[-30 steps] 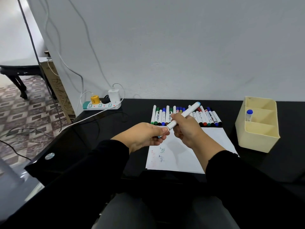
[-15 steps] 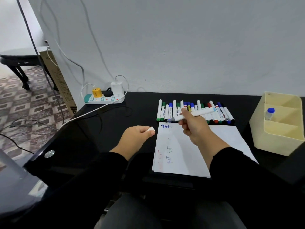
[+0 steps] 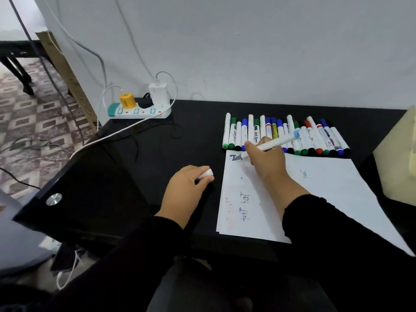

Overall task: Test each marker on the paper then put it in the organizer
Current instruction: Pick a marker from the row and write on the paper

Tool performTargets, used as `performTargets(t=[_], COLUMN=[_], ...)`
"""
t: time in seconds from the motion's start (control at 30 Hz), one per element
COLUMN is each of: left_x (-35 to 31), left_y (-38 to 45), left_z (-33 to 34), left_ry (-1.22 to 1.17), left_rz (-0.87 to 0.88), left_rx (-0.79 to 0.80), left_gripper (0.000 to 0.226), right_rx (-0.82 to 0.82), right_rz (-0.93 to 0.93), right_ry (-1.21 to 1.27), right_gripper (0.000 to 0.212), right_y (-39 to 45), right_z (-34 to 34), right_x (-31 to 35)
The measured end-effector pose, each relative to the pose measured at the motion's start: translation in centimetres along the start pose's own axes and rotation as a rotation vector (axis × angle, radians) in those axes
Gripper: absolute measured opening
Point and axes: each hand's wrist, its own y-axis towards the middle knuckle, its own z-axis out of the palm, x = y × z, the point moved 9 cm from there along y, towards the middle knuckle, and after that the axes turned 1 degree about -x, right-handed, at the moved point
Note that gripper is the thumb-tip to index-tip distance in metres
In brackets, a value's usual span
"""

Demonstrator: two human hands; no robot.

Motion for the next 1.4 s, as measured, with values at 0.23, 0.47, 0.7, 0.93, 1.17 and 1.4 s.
performTargets(t=[0.23,0.47,0.7,0.93,1.17,1.4], left_x=[0.8,1.5,1.3,1.5,1.5,1.4], left_y=[0.5,0.7,0.5,0.6,0.6,0.6], left_z=[1.9,2.6,2.4,2.4,2.8,2.8], left_ry=[0.123,0.214,0.15,0.065,0.167,0.199], left_rz=[-0.004,-0.1,-0.133,-0.218,-0.175,-0.169], left_rx=[0.122,0.212,0.208,0.252,0.224,0.229], left_gripper=[0.029,0.024,0.019,0.01,0.022,0.027], right_rx=[-0.025,0.018,-0.031,0.005,-0.046,-0.061], right_rz=[-0.058,-0.105,-0.056,-0.063,-0.054,-0.047], right_ry=[-0.04,-0.091,-0.036,-0.033,-0.038,-0.032], right_gripper=[0.035,0.038,0.036,0.039,0.037,0.037], right_y=[0.2,0.1,0.3,0.0,0.0,0.0], right_z=[-0.1,0.6,-0.1,0.2,-0.2,-0.4], right_x=[-0.4,-0.2,-0.5,-0.4,-0.6,-0.7])
